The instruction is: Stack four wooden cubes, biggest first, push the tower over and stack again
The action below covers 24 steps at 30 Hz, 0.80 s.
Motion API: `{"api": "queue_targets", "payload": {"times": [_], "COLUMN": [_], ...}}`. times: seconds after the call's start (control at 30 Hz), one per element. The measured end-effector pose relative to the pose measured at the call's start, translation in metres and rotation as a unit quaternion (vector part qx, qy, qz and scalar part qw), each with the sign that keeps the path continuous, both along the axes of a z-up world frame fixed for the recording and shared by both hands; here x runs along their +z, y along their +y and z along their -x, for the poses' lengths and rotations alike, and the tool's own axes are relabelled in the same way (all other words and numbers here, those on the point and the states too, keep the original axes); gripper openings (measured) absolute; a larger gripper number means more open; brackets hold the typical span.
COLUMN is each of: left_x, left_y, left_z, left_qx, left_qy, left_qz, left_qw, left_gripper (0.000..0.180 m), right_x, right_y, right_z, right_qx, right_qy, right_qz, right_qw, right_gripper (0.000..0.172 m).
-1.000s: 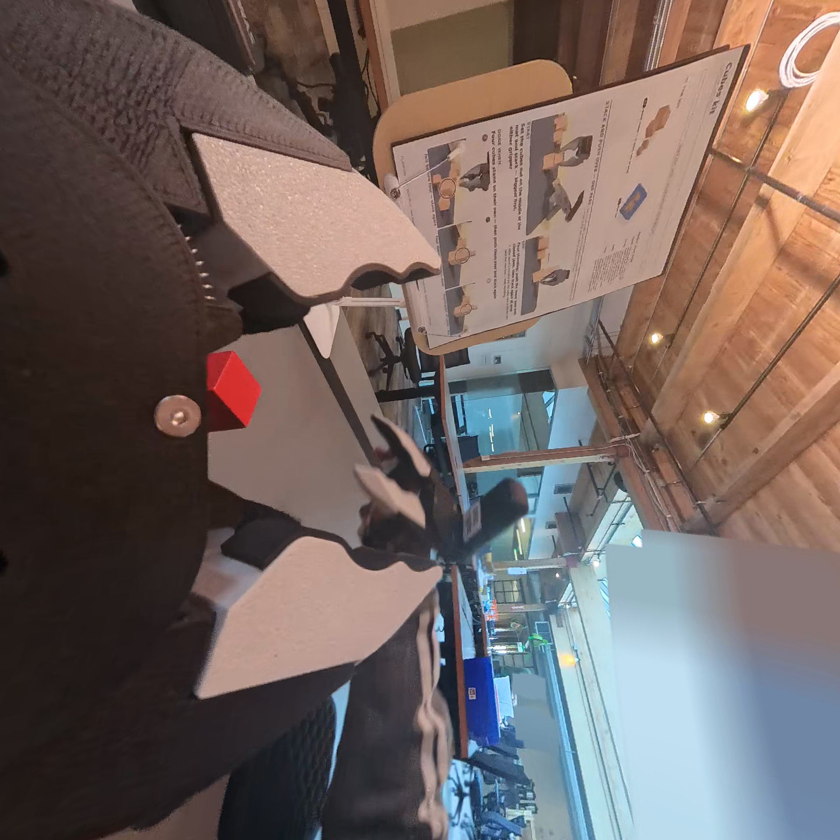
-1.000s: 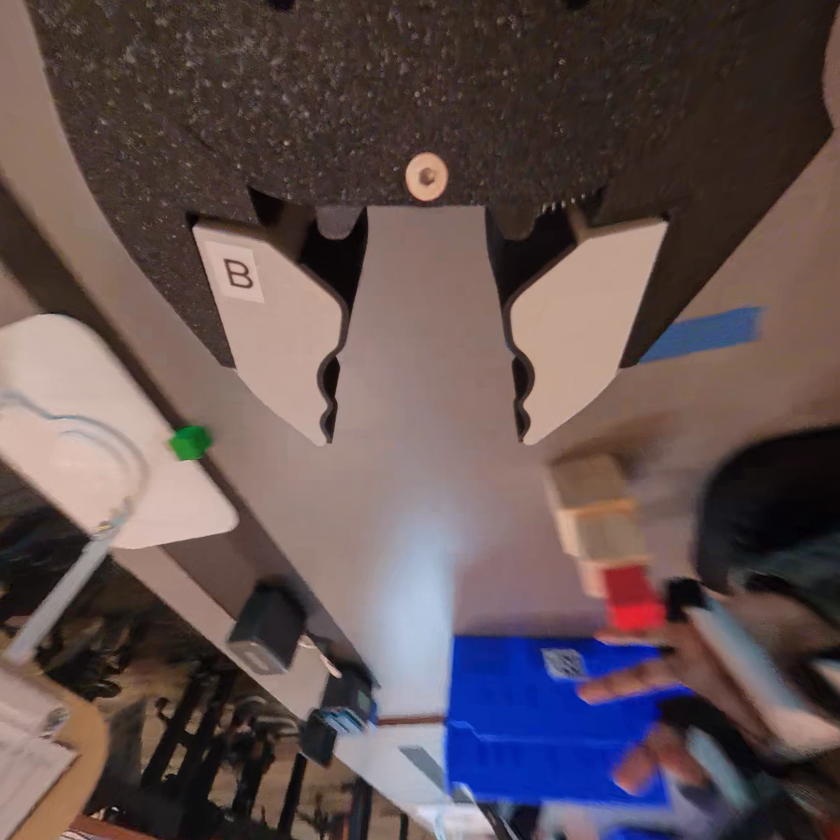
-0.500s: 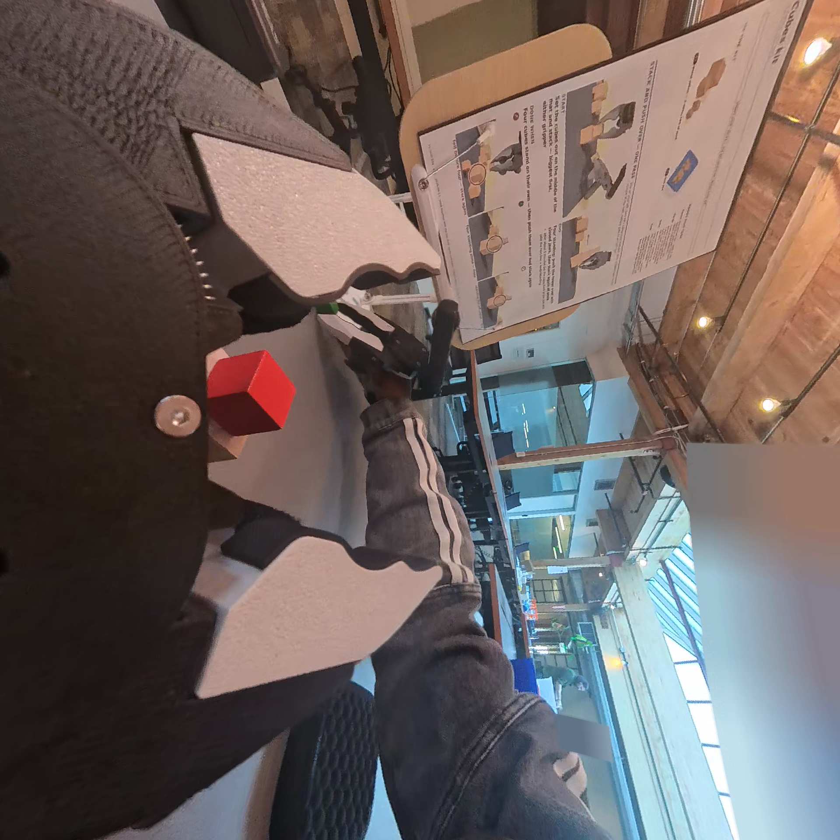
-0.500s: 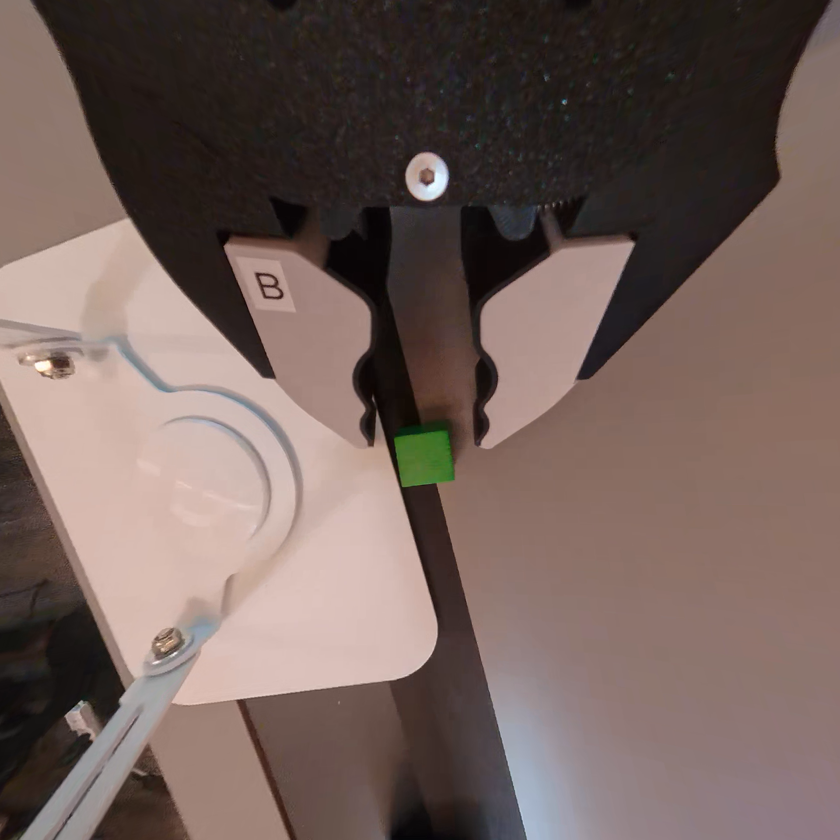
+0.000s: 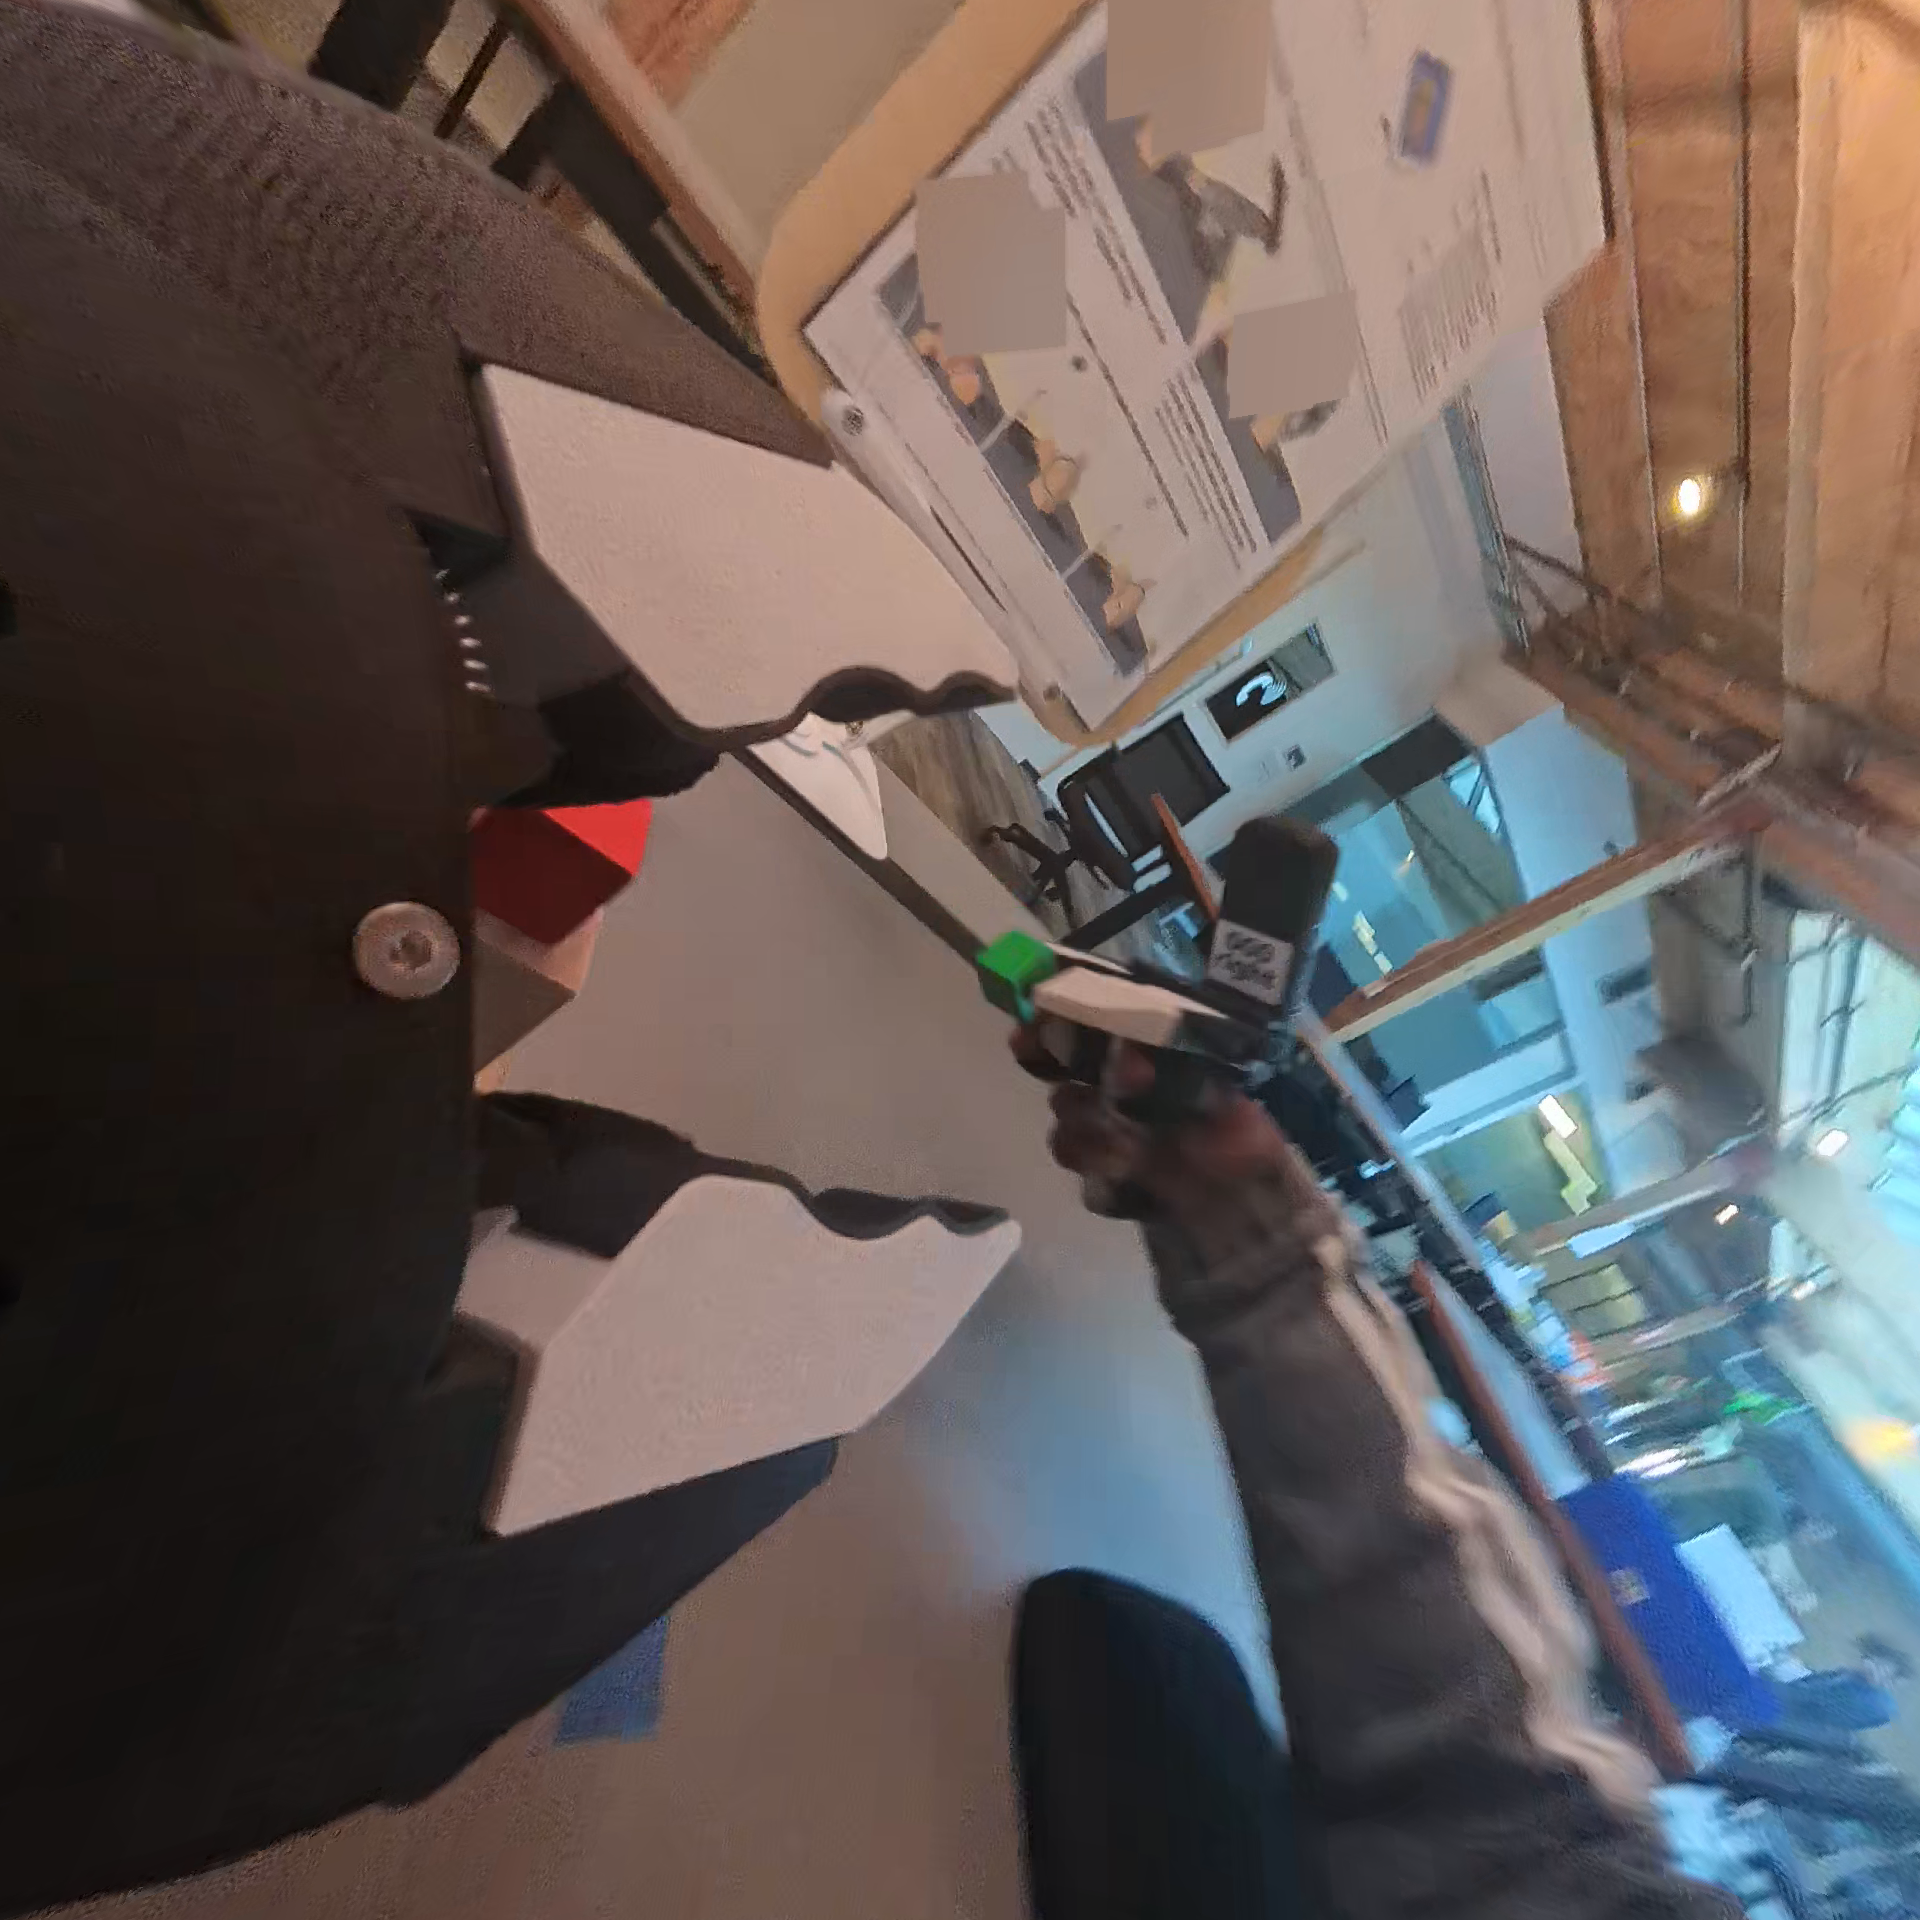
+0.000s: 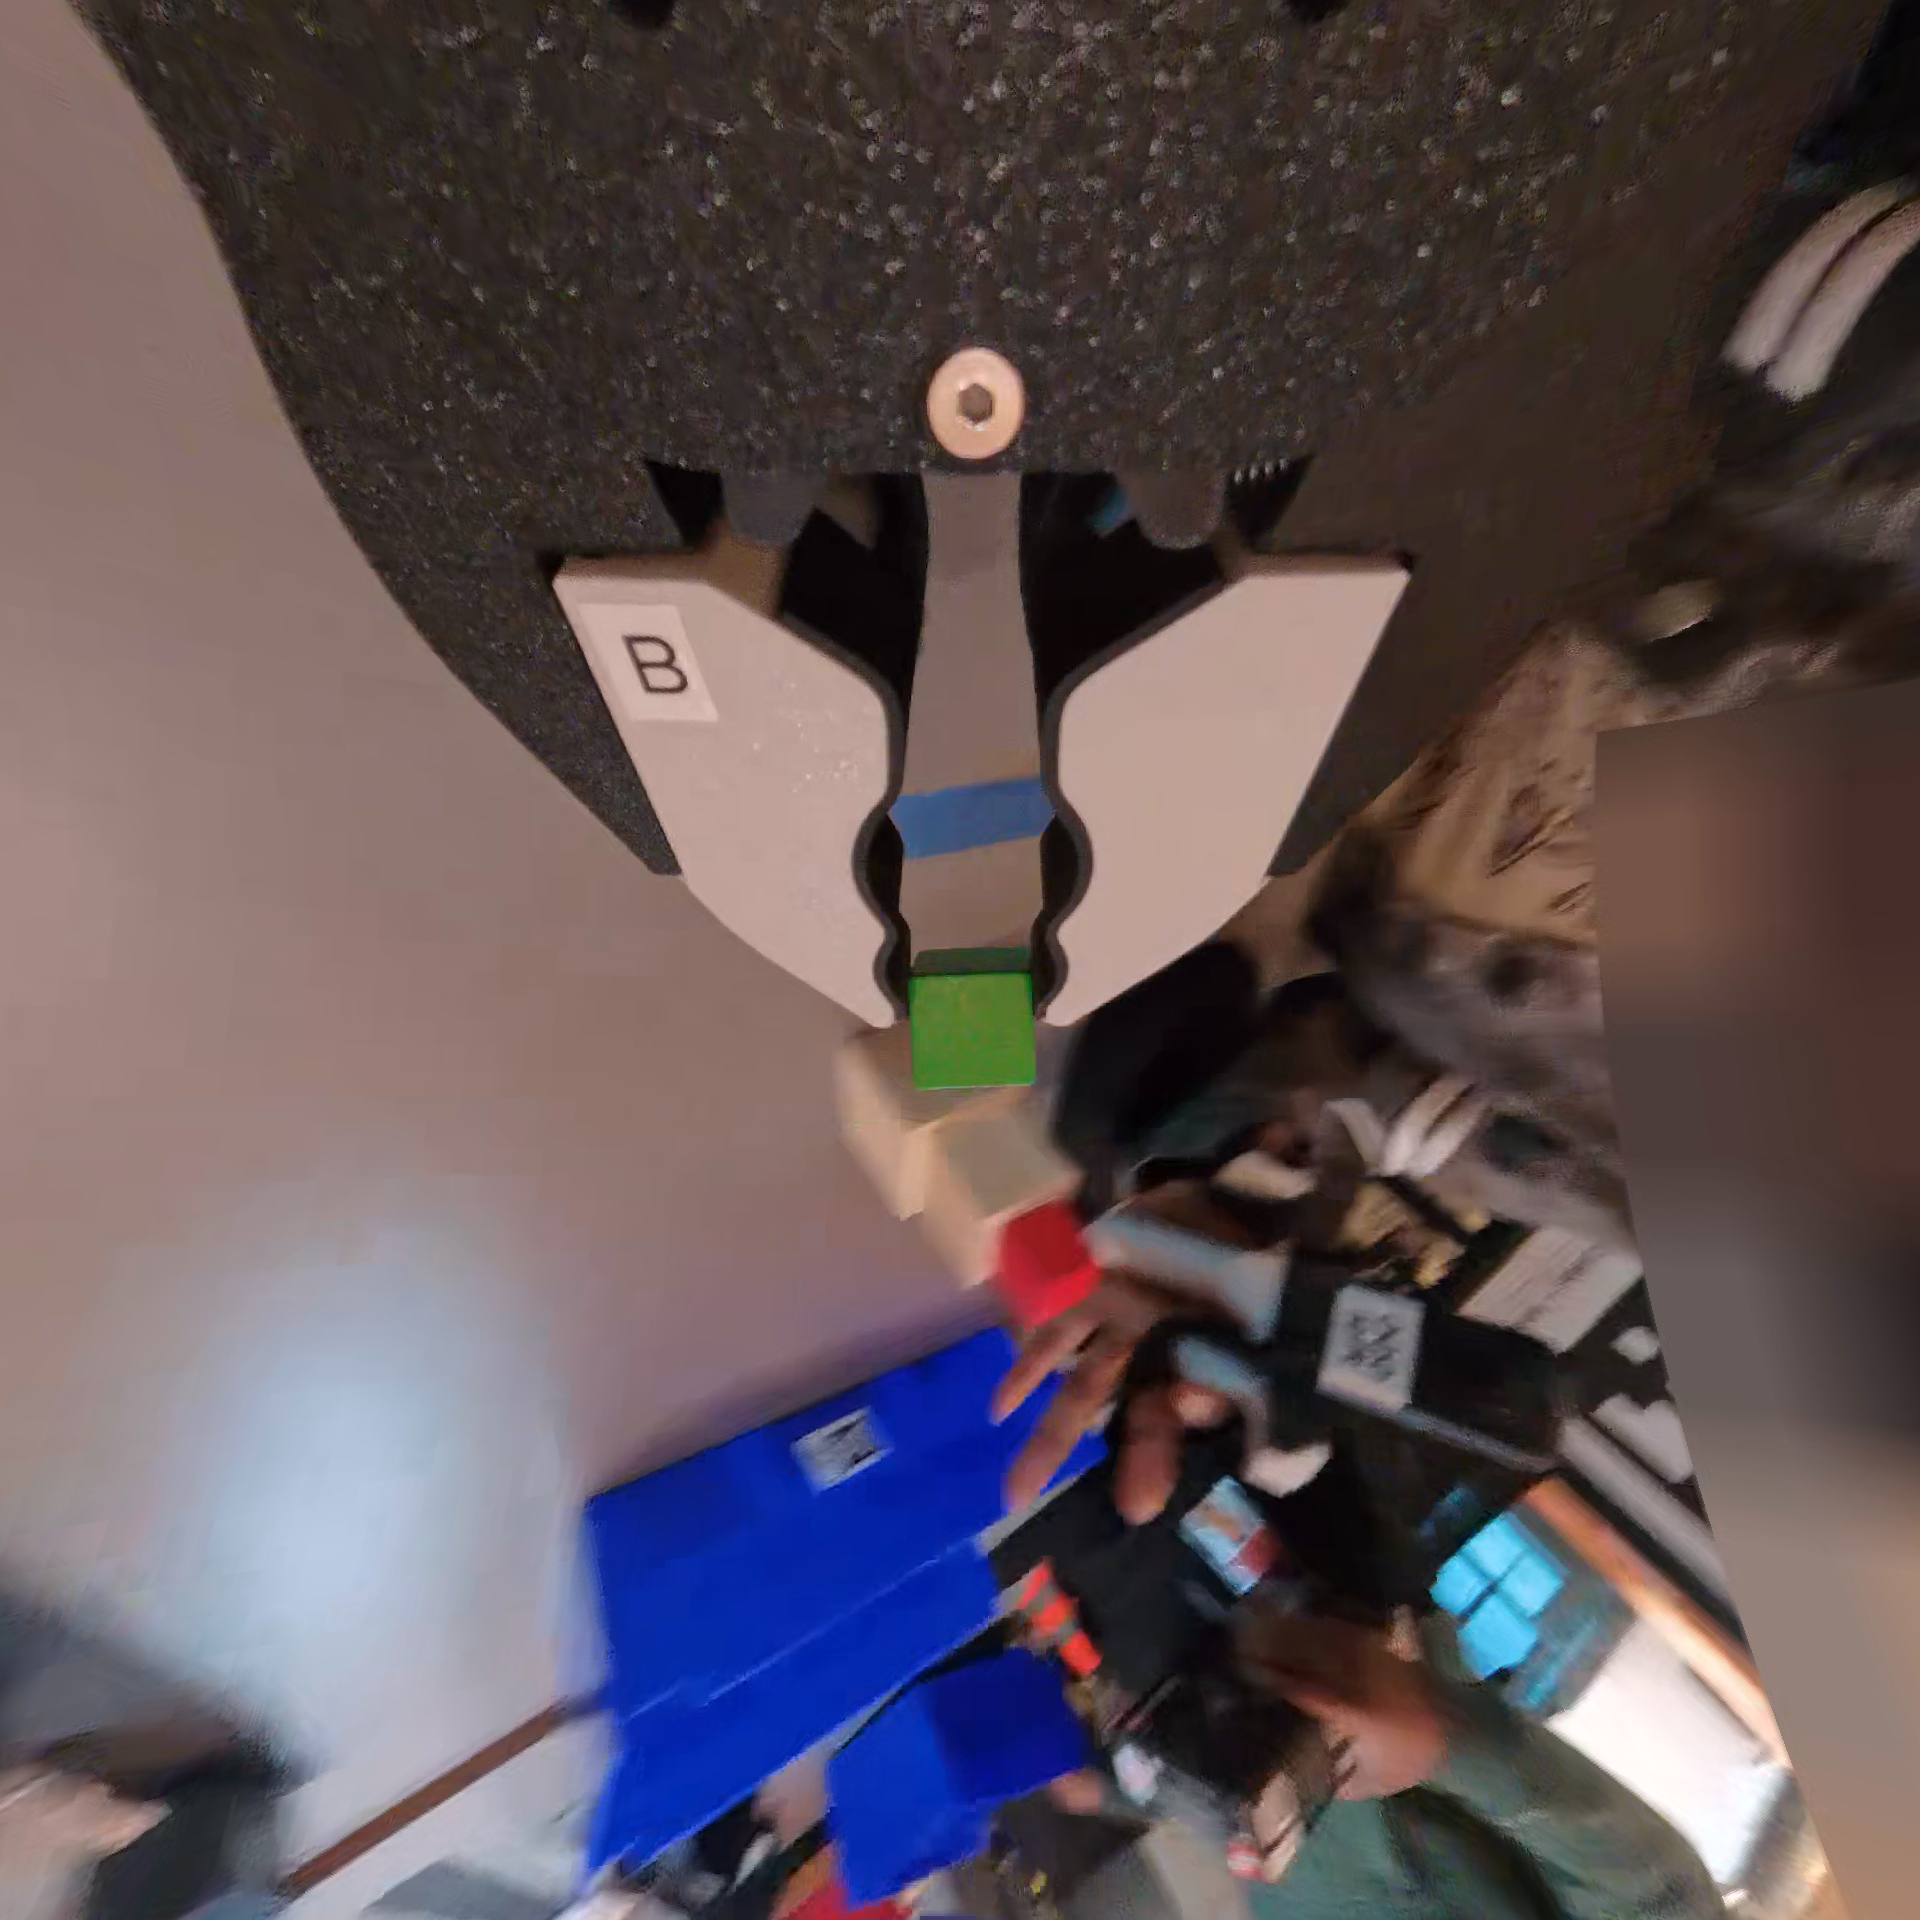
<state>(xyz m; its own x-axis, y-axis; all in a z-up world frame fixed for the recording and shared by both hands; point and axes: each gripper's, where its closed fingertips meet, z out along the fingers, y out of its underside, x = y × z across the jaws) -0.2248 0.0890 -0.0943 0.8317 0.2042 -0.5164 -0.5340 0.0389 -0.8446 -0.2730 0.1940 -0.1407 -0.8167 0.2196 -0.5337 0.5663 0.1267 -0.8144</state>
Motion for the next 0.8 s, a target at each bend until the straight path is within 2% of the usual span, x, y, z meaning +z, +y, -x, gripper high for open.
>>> {"api": "queue_targets", "payload": {"times": [0.13,0.27,0.5,0.6,0.67,0.7,0.8], "left_x": [-0.023,-0.038,-0.039,-0.038,-0.035,-0.031,-0.019], "left_y": [0.027,0.050,0.065,0.064,0.061,0.058,0.035], "left_z": [-0.037,-0.077,-0.107,-0.110,-0.108,-0.104,-0.067], "left_qx": [-0.045,-0.096,-0.154,-0.159,-0.160,-0.157,-0.111], "left_qy": [0.074,0.152,0.196,0.185,0.165,0.153,0.121], "left_qz": [0.109,0.181,0.214,0.219,0.223,0.229,0.290], "left_qw": [0.990,0.967,0.945,0.945,0.947,0.948,0.943], "left_gripper": [0.070,0.057,0.023,0.022,0.021,0.021,0.021], "right_x": [0.000,0.005,0.008,0.009,0.013,0.018,0.027], "right_y": [-0.019,-0.040,-0.054,-0.054,-0.055,-0.055,-0.050], "right_z": [-0.086,-0.137,-0.162,-0.164,-0.162,-0.160,-0.143], "right_qx": [0.073,0.121,0.140,0.137,0.130,0.121,0.048], "right_qy": [-0.038,-0.050,-0.050,-0.044,-0.007,0.024,0.128], "right_qz": [-0.013,-0.009,-0.001,0.005,0.017,0.030,0.050], "right_qw": [0.997,0.991,0.989,0.990,0.991,0.992,0.989], "right_gripper": [0.022,0.022,0.022,0.022,0.022,0.027,0.069]}}
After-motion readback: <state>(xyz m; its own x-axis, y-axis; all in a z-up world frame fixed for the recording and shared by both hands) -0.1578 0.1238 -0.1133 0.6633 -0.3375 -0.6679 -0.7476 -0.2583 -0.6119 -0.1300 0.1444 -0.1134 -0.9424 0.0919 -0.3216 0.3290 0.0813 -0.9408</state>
